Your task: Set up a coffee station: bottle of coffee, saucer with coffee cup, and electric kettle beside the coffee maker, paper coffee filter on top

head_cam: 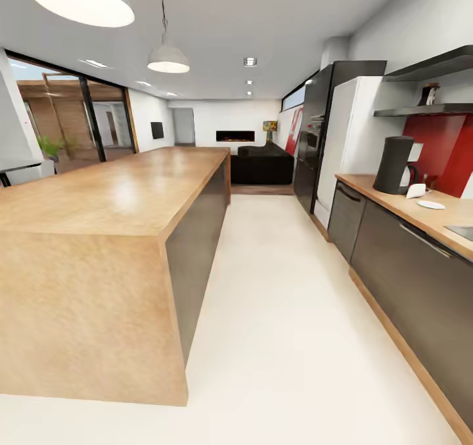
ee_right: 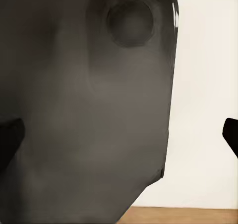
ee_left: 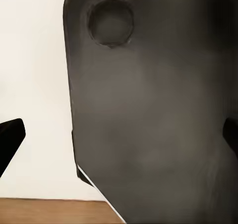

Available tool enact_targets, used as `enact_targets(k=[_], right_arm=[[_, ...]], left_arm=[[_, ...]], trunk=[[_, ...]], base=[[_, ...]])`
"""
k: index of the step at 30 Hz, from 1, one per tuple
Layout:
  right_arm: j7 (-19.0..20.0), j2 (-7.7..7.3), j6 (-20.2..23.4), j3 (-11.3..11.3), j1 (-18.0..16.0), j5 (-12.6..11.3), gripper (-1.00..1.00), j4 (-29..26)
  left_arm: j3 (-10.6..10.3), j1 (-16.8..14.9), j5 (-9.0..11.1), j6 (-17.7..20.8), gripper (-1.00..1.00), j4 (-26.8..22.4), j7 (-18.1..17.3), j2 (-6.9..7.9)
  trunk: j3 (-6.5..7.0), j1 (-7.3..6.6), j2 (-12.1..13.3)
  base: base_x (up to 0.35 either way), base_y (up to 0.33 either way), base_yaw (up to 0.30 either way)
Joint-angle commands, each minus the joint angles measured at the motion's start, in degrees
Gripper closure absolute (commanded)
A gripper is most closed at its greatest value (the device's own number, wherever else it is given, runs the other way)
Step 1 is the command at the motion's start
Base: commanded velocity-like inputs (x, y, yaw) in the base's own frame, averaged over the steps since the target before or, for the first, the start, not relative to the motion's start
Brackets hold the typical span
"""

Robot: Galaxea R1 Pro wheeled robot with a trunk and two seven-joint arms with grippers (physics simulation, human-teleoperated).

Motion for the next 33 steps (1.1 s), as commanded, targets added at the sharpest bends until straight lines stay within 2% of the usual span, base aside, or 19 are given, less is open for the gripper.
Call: enact_targets(k=[1, 8, 16, 33], right_arm=[[0.00, 0.00, 0.00, 0.00, -0.01, 0.00, -1.00, 0.00], [0.04, 2.18, -0.71, -0.15, -0.10, 0.03, -1.00, -2.01], [0.12, 2.28, -1.03, -0.26, -0.11, 0.00, -1.00, -4.28], [0.18, 2.29, -1.05, -0.34, -0.10, -0.08, -1.00, -4.31]], left_arm=[[0.00, -0.01, 0.00, 0.00, -1.00, 0.00, 0.00, 0.00], [0.05, 0.08, 0.23, -0.46, -1.00, -0.12, 0.08, -0.40], [0.13, 0.08, 0.33, -0.44, -1.00, -0.18, 0.05, -0.41], [0.21, 0.08, 0.35, -0.35, -1.00, -0.18, 0.09, -0.36]], trunk=[[-0.03, 0.00, -0.01], [-0.03, 0.00, -0.01], [-0.03, 0.00, -0.01], [0.01, 0.00, -0.01]], base=[[0.000, 0.000, 0.000], [0.000, 0.000, 0.000], [0.000, 0.000, -0.024], [0.000, 0.000, -0.245]])
